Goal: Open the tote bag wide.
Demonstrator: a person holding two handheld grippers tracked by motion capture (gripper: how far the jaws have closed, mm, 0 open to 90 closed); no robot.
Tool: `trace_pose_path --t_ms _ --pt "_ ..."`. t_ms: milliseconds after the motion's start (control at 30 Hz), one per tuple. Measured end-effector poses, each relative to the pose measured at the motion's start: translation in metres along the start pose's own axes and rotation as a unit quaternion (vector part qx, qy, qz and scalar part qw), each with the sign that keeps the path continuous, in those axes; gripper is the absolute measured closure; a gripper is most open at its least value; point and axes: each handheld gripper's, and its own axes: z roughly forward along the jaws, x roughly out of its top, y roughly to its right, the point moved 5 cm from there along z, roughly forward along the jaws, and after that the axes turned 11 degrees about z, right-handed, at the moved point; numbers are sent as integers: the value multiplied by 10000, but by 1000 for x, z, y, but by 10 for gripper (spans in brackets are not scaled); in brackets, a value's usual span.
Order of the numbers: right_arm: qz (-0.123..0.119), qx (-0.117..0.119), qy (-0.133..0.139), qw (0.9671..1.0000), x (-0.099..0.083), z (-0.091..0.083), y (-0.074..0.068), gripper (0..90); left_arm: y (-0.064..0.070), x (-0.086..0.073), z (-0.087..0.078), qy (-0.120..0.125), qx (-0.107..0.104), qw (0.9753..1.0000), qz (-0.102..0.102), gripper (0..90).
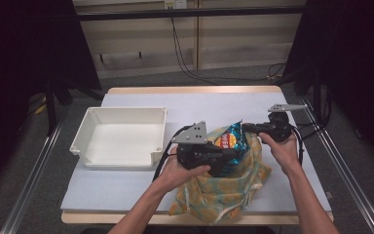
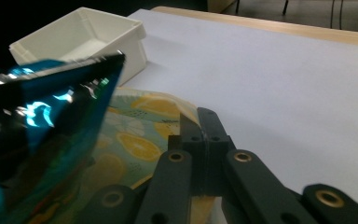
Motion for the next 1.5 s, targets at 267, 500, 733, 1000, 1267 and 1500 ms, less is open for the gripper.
trace_pose_path --t_ms 267,500,733,1000,1267,1500 --pt "-49 -3 64 10000 0 -5 -1 900 -13 12 -2 155 67 9998 -76 900" --pt "-113 63 104 9999 0 -8 -6 900 -24 16 -1 218 134 9995 -198 900" --pt "-99 67 68 9999 -2 -6 -6 900 -33 29 -1 233 264 9991 -219 900" --pt "-215 116 50 9997 -4 -8 -15 900 -39 41 1 380 308 9985 -237 900" --pt "-262 177 16 9995 -6 -7 -18 900 -43 57 -9 451 308 9984 -126 900" --pt "-293 195 46 9994 -9 -5 -22 900 -48 65 -11 528 357 9978 -156 900"
